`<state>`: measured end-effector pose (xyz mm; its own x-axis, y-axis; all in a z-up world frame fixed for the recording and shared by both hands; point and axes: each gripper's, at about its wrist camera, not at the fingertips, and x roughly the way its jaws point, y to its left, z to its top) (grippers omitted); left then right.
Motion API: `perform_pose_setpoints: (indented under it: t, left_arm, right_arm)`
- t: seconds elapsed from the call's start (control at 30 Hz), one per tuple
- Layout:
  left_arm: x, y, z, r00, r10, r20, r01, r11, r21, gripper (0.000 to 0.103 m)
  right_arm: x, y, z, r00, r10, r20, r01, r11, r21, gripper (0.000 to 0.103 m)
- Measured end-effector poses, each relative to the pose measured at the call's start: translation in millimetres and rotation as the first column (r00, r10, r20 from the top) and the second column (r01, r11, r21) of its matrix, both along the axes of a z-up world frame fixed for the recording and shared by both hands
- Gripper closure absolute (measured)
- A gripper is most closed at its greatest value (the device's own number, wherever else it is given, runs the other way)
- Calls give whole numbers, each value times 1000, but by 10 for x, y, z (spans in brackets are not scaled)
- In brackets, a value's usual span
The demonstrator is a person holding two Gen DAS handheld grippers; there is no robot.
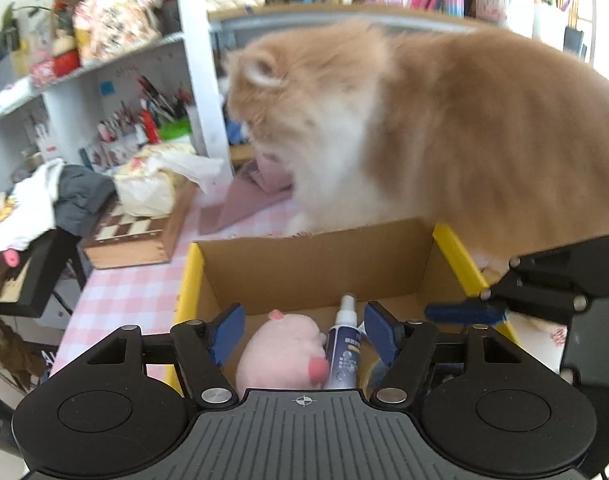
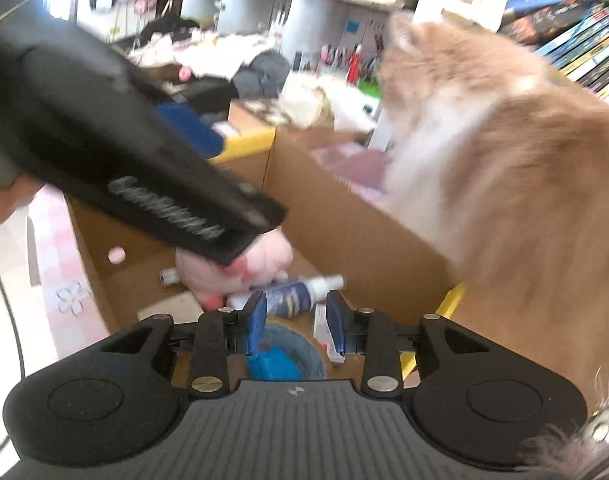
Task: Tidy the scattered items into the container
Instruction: 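Lower the bottle and tape into the yellow box and open both grippers, then withdraw both tools from the box toward the two white chargers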
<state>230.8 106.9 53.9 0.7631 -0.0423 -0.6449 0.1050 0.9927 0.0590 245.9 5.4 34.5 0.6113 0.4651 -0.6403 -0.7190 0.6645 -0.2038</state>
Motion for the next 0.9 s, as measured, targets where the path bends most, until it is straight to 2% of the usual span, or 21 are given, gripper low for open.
perform_pose_setpoints:
  t: [0.2, 0.43, 0.67, 0.9]
  left_arm:
    - [-537, 76, 192, 995, 67, 81, -64, 997, -33, 29]
    - [-1210, 87, 249, 979, 151, 139, -141, 987, -76, 28]
    - [-1856, -119, 147, 987, 101, 127, -96, 994, -45, 26]
    - [-2271, -329, -28, 992, 79, 97, -78, 997, -12, 26]
  right_arm:
    - [-314, -167, 287, 999, -11, 37, 7, 995, 100, 70]
    - [-862, -381, 462, 999, -9, 45, 0, 983, 181, 69]
    - [-1523, -643, 447, 999, -12, 49, 4, 986, 164, 69]
    - [-1988, -903, 246, 996, -86, 13, 83, 988, 127, 68]
